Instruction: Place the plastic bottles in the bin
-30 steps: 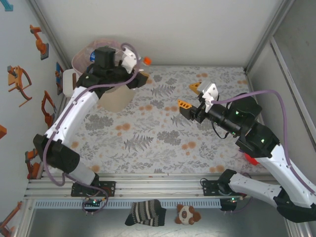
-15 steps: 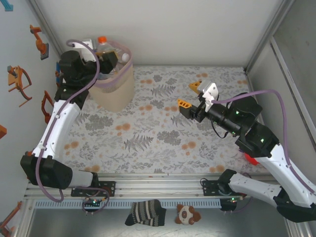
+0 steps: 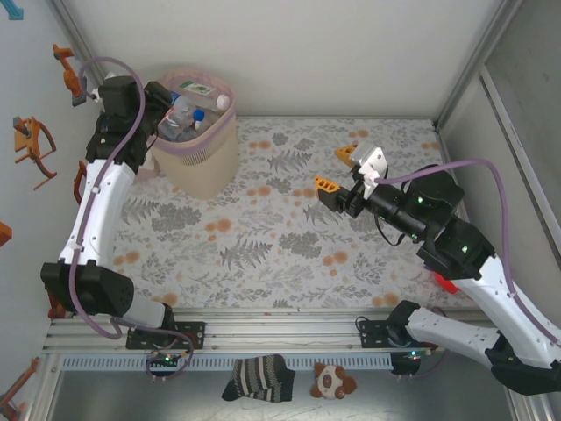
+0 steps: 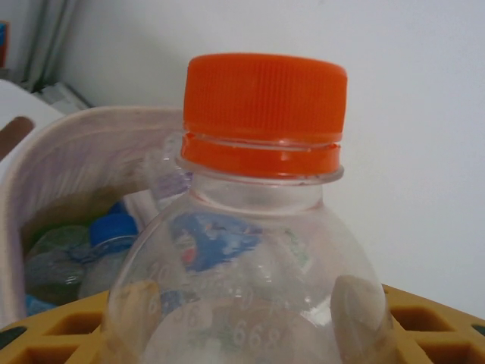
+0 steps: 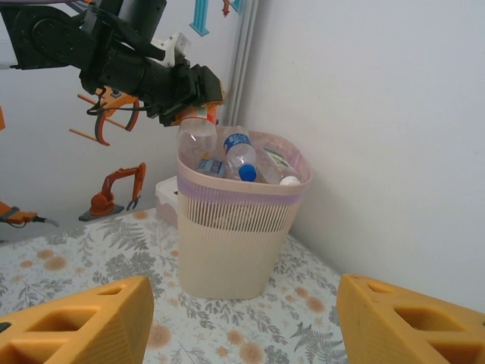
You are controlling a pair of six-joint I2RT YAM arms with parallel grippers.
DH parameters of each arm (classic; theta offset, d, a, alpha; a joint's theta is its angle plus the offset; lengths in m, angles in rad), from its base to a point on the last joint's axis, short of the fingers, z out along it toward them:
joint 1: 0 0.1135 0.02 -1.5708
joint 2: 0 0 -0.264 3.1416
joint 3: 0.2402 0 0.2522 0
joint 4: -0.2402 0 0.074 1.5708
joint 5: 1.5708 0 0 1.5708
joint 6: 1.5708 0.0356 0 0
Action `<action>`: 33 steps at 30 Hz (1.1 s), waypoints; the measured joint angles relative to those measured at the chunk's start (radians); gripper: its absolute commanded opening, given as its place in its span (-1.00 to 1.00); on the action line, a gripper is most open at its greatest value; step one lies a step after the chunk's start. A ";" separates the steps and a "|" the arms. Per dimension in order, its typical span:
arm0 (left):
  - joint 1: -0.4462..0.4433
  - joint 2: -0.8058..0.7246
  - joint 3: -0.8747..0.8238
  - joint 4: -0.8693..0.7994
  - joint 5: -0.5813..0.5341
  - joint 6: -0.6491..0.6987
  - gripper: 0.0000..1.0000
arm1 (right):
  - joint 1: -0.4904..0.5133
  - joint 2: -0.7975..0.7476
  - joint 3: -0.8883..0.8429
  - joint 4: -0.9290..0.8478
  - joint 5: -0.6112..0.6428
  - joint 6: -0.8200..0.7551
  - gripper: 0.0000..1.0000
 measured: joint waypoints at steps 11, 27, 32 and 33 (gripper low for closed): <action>0.055 0.133 0.132 -0.153 0.030 -0.085 0.09 | 0.000 0.000 0.000 0.000 0.001 0.000 0.29; 0.086 0.146 0.154 -0.166 0.156 -0.245 0.55 | 0.000 -0.003 0.000 0.000 0.005 0.000 0.29; 0.089 0.112 0.154 -0.206 0.153 -0.262 0.54 | 0.000 0.001 0.000 0.000 0.004 0.000 0.29; 0.090 0.103 0.154 -0.213 0.151 -0.264 0.50 | 0.000 0.002 0.000 0.000 0.004 0.000 0.29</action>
